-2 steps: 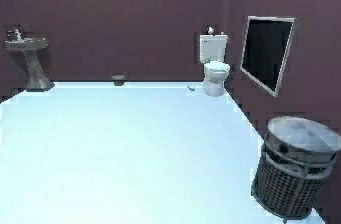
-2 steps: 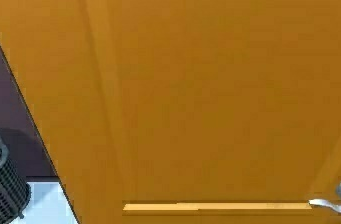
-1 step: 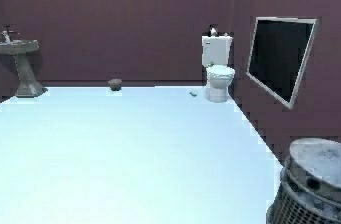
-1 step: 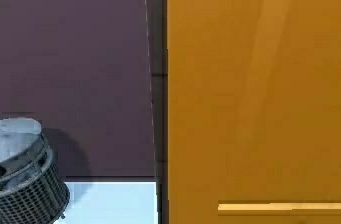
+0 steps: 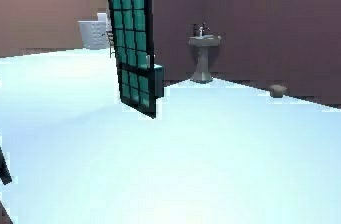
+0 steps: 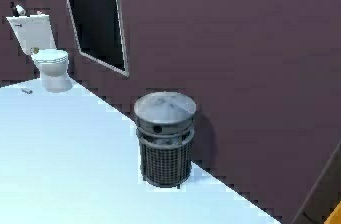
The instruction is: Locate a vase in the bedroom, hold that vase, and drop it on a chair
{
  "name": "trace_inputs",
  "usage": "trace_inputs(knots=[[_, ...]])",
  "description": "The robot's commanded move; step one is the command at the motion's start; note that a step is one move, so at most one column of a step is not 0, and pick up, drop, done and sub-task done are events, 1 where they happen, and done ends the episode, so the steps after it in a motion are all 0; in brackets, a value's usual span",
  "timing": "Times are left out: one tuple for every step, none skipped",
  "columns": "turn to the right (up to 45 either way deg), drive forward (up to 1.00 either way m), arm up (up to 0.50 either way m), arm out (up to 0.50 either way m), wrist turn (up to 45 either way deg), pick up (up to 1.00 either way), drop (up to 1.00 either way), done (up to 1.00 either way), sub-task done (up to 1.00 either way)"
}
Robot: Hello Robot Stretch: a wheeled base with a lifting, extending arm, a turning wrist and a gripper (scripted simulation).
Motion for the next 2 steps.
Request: trace_inputs(knots=[[-24.0,0.00,0.00,0.00,0.0,0.00,0.00,0.00,0.00],[-3.0,0.00,0.00,0.00,0.0,0.00,0.00,0.00,0.00]])
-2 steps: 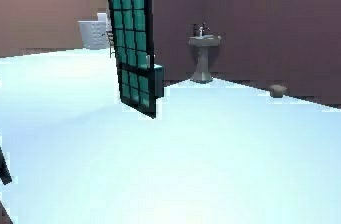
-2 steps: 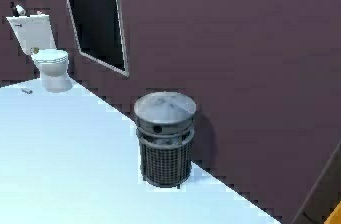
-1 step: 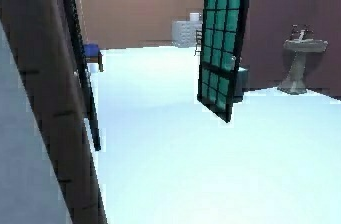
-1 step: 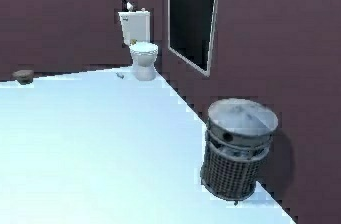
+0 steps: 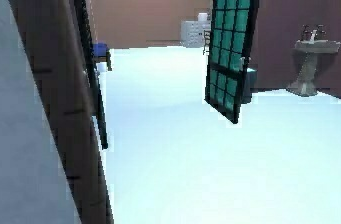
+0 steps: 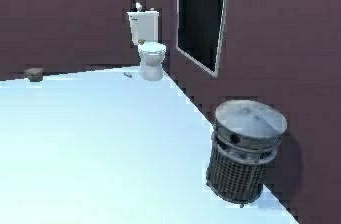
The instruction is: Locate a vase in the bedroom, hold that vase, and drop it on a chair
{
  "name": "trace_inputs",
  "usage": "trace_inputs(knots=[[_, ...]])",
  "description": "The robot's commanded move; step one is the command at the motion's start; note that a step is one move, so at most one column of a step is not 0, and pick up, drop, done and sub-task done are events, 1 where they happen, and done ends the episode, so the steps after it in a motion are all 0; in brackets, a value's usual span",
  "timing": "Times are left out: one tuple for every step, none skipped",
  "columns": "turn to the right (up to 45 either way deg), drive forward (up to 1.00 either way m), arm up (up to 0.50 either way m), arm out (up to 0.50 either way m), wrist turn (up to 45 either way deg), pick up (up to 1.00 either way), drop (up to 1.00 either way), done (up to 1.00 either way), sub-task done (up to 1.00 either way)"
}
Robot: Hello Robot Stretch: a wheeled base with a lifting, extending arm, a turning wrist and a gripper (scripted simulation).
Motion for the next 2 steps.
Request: trace_inputs(knots=[[45.0,0.00,0.00,0.00,0.0,0.00,0.00,0.00,0.00],[30.0,0.00,0.00,0.00,0.0,0.00,0.00,0.00,0.00]])
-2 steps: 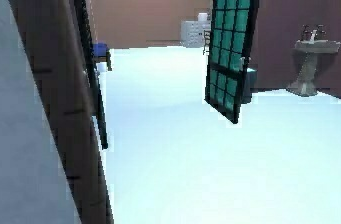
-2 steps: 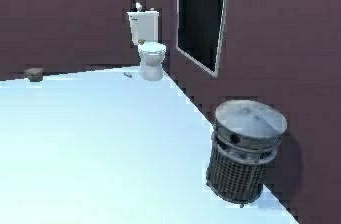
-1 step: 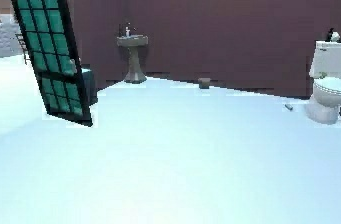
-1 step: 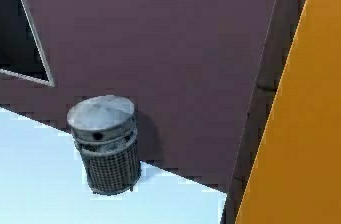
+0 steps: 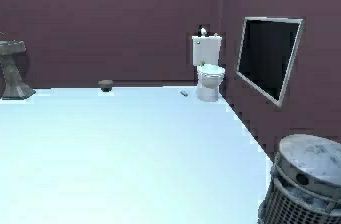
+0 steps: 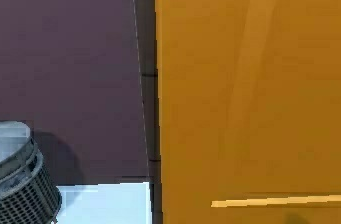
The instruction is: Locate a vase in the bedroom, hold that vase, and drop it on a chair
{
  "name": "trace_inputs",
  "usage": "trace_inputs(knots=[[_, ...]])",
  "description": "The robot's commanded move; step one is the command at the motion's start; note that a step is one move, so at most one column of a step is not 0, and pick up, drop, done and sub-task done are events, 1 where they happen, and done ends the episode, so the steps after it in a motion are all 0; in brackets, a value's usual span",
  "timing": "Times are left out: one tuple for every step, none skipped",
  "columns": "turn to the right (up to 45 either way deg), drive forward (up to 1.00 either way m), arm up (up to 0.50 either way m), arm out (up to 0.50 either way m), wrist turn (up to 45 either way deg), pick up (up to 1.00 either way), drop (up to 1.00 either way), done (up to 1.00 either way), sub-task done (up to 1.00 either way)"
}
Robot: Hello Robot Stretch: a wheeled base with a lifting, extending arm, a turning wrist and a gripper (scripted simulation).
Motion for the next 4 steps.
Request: trace_inputs(knots=[[3.0,0.00,0.00,0.00,0.0,0.00,0.00,0.00,0.00],[0.0,0.40,0.00,0.00,0.0,0.00,0.00,0.00,0.00],[-45.0,0.00,0.00,0.00,0.0,0.00,0.00,0.00,0.00],[-39.0,0.00,0.00,0.00,0.0,0.00,0.00,0.00,0.00]])
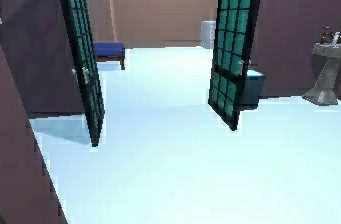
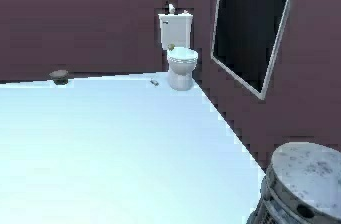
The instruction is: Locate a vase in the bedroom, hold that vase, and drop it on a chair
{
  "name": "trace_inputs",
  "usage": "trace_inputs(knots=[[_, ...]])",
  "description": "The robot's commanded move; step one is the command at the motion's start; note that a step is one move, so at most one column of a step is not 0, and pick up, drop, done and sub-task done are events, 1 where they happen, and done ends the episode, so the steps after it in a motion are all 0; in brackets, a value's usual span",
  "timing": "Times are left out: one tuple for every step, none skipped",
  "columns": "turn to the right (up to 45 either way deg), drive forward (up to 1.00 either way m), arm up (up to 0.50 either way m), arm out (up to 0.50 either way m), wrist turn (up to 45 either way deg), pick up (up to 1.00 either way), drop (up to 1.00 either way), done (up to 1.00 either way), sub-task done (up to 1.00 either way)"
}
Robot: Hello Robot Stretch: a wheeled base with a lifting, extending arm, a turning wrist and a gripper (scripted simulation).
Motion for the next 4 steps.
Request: trace_inputs(knots=[[0.0,1.00,0.00,0.00,0.0,0.00,0.00,0.00,0.00],[0.0,1.00,0.00,0.00,0.0,0.00,0.00,0.00,0.00],[0.0,1.00,0.00,0.00,0.0,0.00,0.00,0.00,0.00],[0.0,0.40,0.00,0.00,0.0,0.00,0.00,0.00,0.00]])
